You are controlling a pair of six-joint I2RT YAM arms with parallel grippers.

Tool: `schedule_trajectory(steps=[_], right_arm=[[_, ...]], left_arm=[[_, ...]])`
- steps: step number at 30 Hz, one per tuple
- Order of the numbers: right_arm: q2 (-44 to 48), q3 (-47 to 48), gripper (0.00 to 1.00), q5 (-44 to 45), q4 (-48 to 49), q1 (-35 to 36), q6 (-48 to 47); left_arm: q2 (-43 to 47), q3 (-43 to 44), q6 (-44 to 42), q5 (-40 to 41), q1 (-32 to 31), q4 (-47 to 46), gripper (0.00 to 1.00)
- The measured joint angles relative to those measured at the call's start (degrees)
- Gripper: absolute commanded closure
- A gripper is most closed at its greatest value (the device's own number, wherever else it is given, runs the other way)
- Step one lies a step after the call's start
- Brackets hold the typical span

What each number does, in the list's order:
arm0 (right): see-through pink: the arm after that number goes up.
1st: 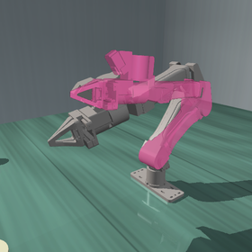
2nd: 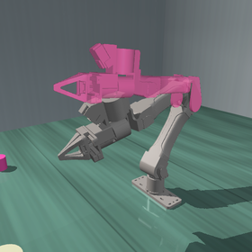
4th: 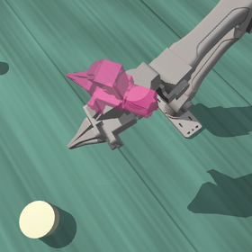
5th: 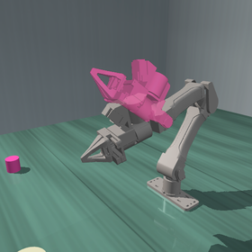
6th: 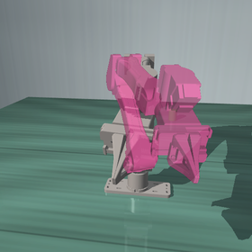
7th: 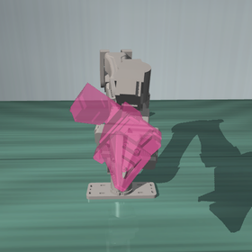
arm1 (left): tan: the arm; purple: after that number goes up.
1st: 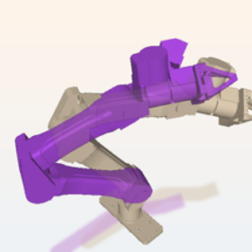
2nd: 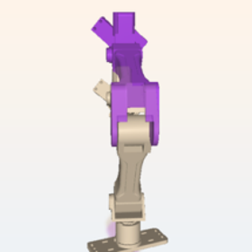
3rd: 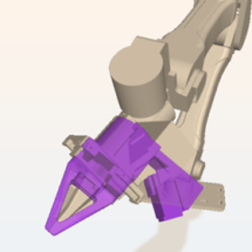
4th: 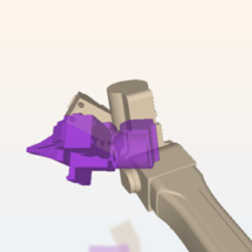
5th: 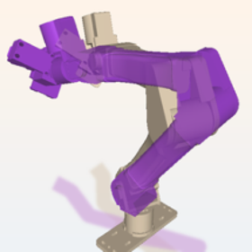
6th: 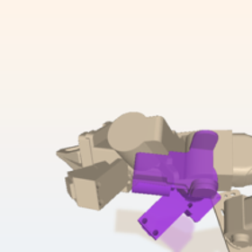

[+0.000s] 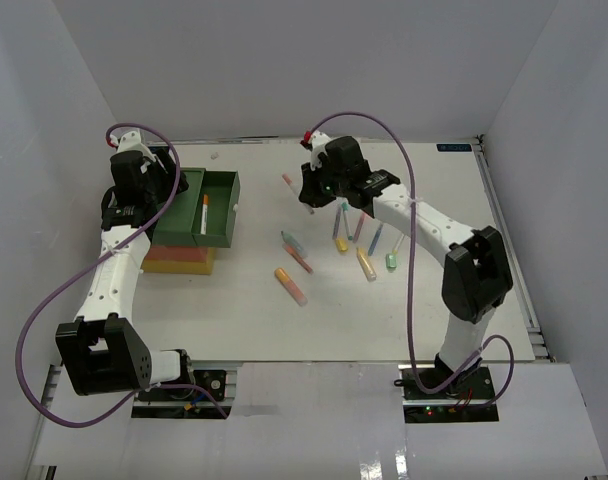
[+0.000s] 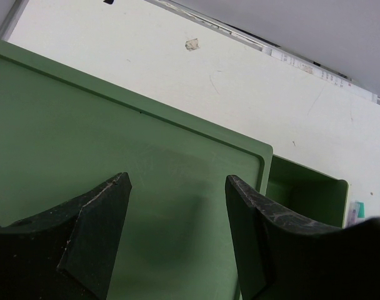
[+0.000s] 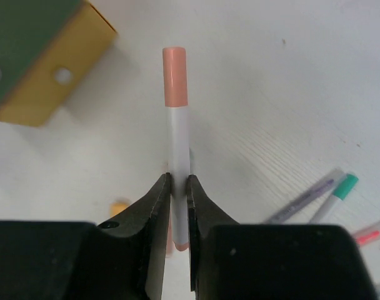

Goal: Sort the stationery into containers
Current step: Place the pen in the drawer.

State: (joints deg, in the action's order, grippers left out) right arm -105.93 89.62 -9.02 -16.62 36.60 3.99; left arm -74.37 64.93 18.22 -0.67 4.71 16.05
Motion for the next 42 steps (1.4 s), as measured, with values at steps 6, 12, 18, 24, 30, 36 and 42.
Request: schedule_trajectory(steps=[6,12,18,24,30,36,42], right_arm=[[7.1,-0.4,0.92,-0.2,9.8,7.0,15.7],[2.6,4.5,0.91,1.3,14.9,13.6,29.2],[-2.8,7.7,0.91,6.1,18.4,17.0,37.8],[-7.6,12.6,0.76,10.1,19.4,19.1,42.6],[-8.6,13.7,0.47,12.6,20.3,19.6,44.7],[-7.9,12.1,0.34,15.0,20.7,19.6,42.0],[-0.7,4.7,0.1,21.5,17.9,19.4,31.3]], left_arm=[[0.0,0.0,0.0,0.0,0.0,0.0,0.26],[0.0,0.0,0.0,0.0,0.0,0.0,0.26],[0.0,0.0,0.0,0.0,0.0,0.0,0.26],[0.0,0.0,0.0,0.0,0.0,0.0,0.26],[0.0,0.0,-0.2,0.1,0.0,0.0,0.26],[0.1,0.0,-0.2,0.1,0.0,0.0,0.26],[0.1,0.0,-0.2,0.1,0.0,0.0,0.26]])
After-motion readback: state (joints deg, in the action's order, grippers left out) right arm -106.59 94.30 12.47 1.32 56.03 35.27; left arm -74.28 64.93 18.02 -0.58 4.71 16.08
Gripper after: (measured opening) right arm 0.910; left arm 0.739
